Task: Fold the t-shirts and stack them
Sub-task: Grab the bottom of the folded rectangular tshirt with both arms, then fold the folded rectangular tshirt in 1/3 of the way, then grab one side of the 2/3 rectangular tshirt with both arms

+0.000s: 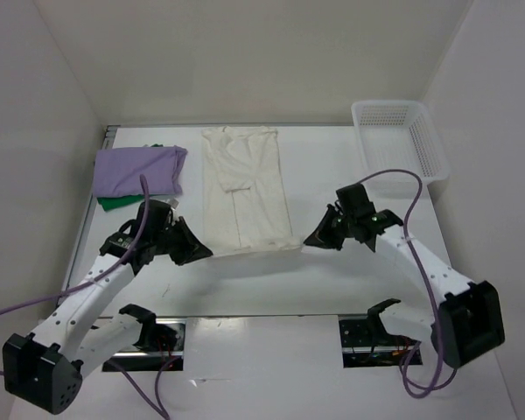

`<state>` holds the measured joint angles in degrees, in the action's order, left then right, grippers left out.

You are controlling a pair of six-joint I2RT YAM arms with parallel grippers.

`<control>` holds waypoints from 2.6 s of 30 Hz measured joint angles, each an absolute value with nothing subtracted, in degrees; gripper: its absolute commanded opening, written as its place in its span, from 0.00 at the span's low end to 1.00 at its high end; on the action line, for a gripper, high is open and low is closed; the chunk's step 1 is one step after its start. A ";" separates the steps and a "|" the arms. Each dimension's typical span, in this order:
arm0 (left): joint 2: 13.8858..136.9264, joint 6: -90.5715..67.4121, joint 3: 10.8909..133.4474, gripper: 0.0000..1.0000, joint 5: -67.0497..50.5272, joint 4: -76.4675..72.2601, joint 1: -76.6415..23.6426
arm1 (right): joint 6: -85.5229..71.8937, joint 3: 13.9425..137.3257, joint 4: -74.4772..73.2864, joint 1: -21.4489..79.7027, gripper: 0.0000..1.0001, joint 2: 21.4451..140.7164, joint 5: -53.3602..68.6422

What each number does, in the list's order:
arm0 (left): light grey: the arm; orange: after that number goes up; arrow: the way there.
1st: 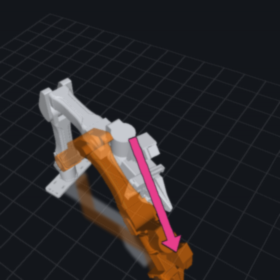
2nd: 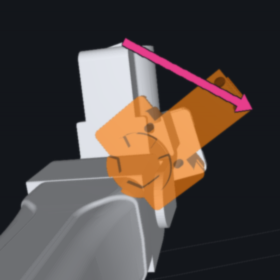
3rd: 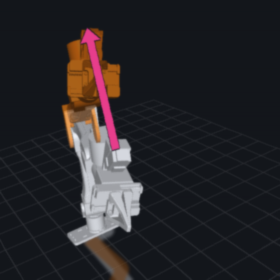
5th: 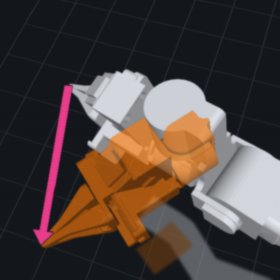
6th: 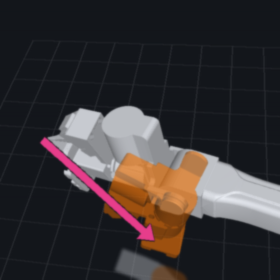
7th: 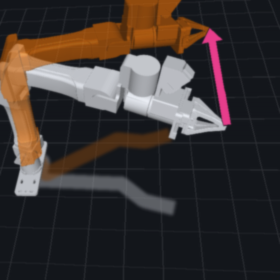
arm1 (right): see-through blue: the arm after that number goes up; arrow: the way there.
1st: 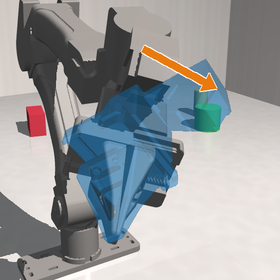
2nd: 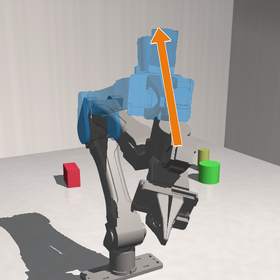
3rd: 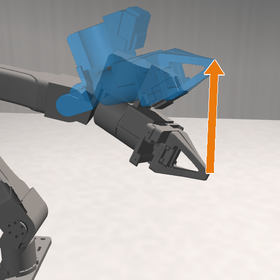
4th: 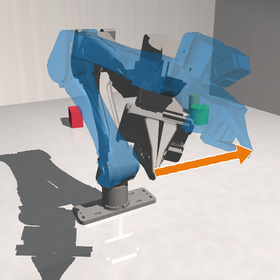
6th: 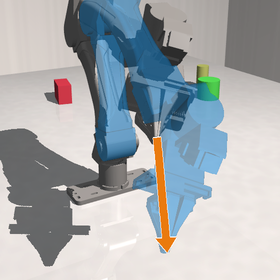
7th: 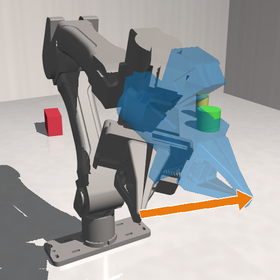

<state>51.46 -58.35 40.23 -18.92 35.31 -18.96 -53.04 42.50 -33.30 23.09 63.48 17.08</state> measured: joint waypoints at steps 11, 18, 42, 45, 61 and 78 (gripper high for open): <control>68.82 -55.86 44.05 0.00 -15.53 22.55 -9.69 | -40.29 67.88 -29.98 20.64 0.00 94.41 15.53; 83.72 -52.18 55.51 0.00 -14.37 16.29 -6.81 | -35.86 83.72 -29.67 19.55 0.00 107.72 14.50; 100.20 -46.63 68.16 0.69 -9.30 4.89 -3.14 | -31.73 106.26 -29.80 17.58 0.59 129.03 12.97; 93.58 -47.13 64.31 0.55 -9.47 3.07 -4.40 | -31.31 100.97 -28.40 17.58 0.22 123.72 12.99; 73.54 -55.96 35.99 0.59 -8.91 5.04 -13.72 | -34.44 62.59 -20.75 19.75 0.58 103.26 17.67; 84.16 -57.41 33.89 0.30 -9.52 -1.58 -13.69 | -39.68 58.11 -12.91 19.75 0.31 104.86 21.28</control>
<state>84.16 -57.41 33.89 -9.52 -1.58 -13.69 -39.68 58.11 -12.91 19.75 104.86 21.28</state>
